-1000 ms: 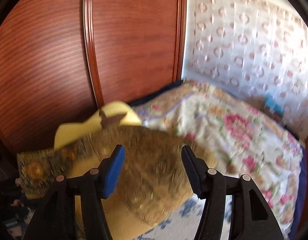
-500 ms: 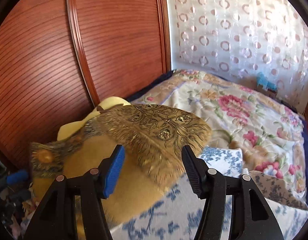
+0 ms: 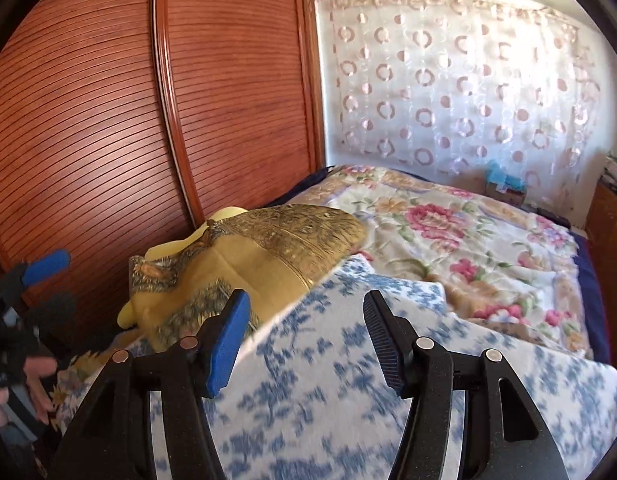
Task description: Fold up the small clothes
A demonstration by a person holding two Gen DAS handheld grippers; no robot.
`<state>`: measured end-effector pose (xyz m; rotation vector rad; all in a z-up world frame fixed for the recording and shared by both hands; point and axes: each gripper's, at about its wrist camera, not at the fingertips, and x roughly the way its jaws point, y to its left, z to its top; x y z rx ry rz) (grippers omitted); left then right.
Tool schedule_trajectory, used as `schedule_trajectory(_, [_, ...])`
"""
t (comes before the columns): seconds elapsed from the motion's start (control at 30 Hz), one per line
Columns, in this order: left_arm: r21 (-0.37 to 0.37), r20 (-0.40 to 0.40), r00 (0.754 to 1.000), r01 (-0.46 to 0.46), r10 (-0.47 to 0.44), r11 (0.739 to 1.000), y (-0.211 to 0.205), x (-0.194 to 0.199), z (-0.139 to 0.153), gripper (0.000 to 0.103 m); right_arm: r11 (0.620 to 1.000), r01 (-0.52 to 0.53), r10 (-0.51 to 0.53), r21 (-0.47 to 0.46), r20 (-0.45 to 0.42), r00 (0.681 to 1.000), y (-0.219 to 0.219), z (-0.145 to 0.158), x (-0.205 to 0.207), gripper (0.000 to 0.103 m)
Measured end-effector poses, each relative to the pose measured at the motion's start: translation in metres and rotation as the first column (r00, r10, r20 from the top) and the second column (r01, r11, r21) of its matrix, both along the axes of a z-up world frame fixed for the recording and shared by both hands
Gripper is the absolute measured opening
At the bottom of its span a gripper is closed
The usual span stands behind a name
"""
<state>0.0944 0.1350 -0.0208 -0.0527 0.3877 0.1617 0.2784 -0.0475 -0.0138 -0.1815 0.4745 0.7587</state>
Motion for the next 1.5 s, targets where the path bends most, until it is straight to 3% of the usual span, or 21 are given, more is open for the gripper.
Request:
schedule_trajectory(0.3, [0.001,-0.007,0.996,0.089,-0.089,0.996,-0.036,-0.008,0.007,0.080,0.991,0.124,-0.126,0.047,0.050,0.991,-0.065,-0.002,-0.087,0.073])
schedule_trajectory(0.37, [0.012,-0.011,0.995,0.098,-0.098,0.995,-0.046,-0.011,0.010,0.080,0.984,0.169,-0.173,0.050,0.067,0.983,-0.078,-0.002,-0.109,0.082])
schedule_trajectory(0.77, [0.017,0.026,0.982,0.187,-0.187,0.982,-0.110,-0.028,0.045,0.080,0.925,0.357,-0.375,0.132,0.147,0.915,-0.146,0.024,-0.217,0.086])
schedule_trajectory(1.1, [0.010,0.012,0.971,0.237,-0.237,0.971,-0.132,-0.027,0.044,0.080,0.890,0.430,-0.450,0.154,0.139,0.882,-0.152,0.024,-0.251,0.086])
schedule_trajectory(1.5, [0.005,0.021,0.973,0.230,-0.230,0.973,-0.136,-0.033,0.046,0.080,0.883,0.442,-0.464,0.158,0.140,0.875,-0.142,0.023,-0.244,0.086])
